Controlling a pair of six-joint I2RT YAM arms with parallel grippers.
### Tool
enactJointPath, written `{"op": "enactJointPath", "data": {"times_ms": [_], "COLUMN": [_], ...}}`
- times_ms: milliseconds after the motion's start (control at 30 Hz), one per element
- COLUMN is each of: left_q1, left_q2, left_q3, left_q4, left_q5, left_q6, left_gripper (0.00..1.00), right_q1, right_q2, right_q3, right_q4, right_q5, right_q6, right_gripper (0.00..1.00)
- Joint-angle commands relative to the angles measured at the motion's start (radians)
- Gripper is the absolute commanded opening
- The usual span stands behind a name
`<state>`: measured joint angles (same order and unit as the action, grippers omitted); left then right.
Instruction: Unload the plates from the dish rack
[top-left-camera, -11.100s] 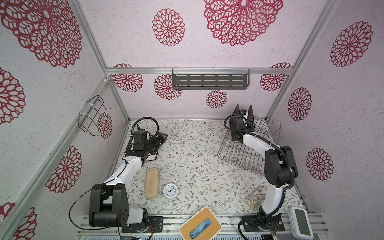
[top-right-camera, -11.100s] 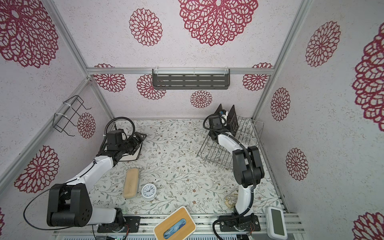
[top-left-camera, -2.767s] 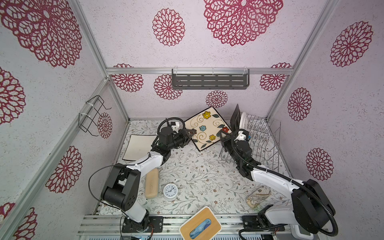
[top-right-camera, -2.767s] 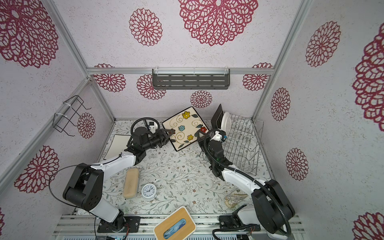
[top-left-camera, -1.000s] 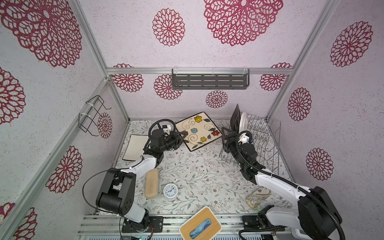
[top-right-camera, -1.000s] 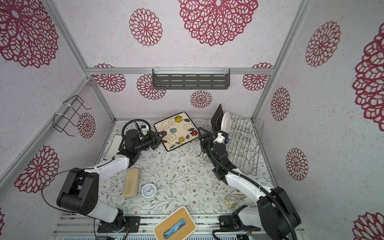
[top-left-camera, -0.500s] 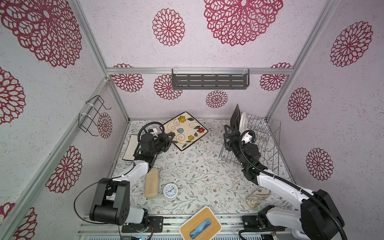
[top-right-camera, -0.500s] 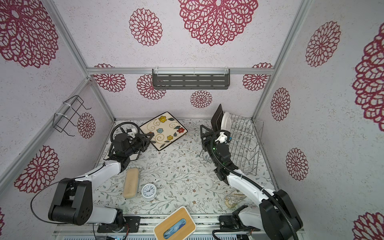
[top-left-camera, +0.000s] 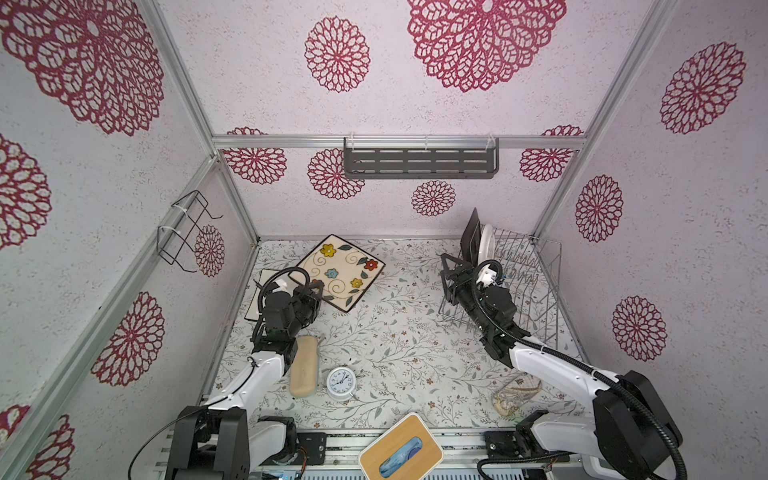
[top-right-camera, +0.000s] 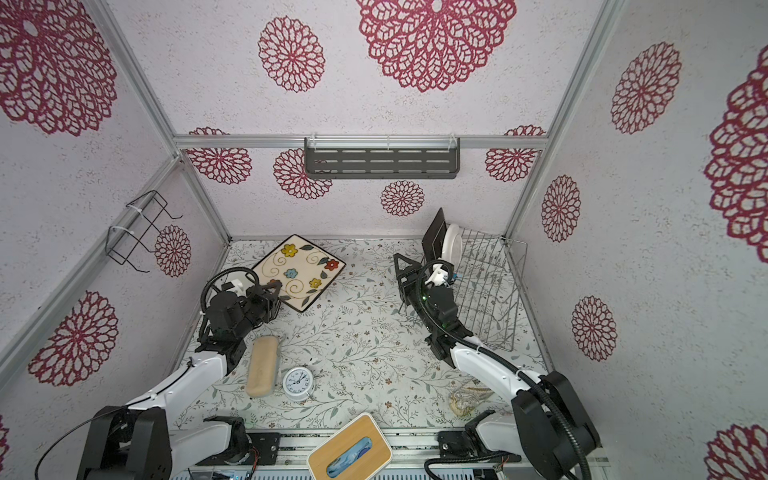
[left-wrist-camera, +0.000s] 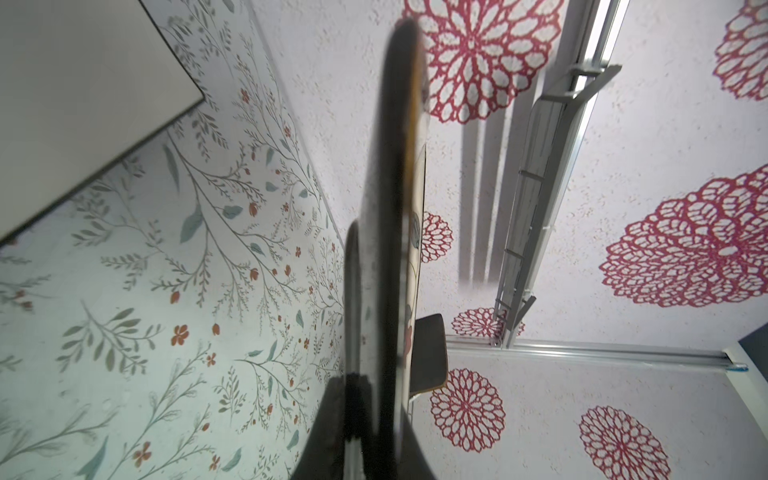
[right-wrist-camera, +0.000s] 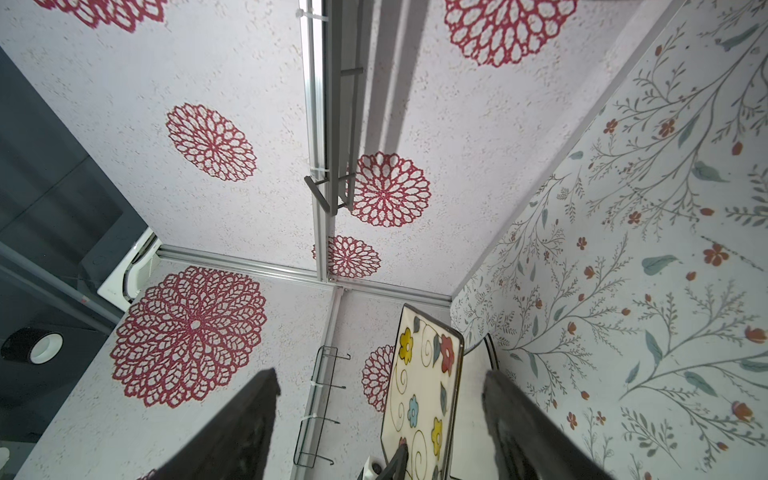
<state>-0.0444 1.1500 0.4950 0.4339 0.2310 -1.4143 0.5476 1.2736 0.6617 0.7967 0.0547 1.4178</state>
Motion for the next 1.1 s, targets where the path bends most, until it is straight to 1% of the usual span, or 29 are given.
{"op": "enactJointPath", "data": {"times_ms": [0,200,367,733,1067], "left_q1": [0.033,0.092,0.156,0.271,0.356], "left_q2": [-0.082,-0.148,-0.177,-0.143,-0.109], "left_q3": [0.019,-0.054,-0.074,-0.1,-0.108], "left_q4": [0.189,0.203,0.175,0.235,0.267], "left_q5": [-0.028,-0.07,-0.057,-0.008,0.024], "left_q6": [-0.01,-0.037,-0.038,-0.063,-0.064], "left_gripper": [0.0,0.0,0.0,0.0,0.0], "right_q1": [-0.005,-0.002,-0.002,0.011,0.024], "right_q2": [0.009,0.03,0.048,0.144,0.225], "right_q3": [-0.002,-0.011,-0.001,0.07,0.126], "right_q4": [0.073,0.093,0.09,0.106,0.113], "right_q5": [-0.046,-0.062,-0.086,-0.16,-0.209], "right_q6": [0.021,0.036,0.035,0.036,0.047], "right_gripper": [0.8,0.8,0.79,0.79,0.77]}}
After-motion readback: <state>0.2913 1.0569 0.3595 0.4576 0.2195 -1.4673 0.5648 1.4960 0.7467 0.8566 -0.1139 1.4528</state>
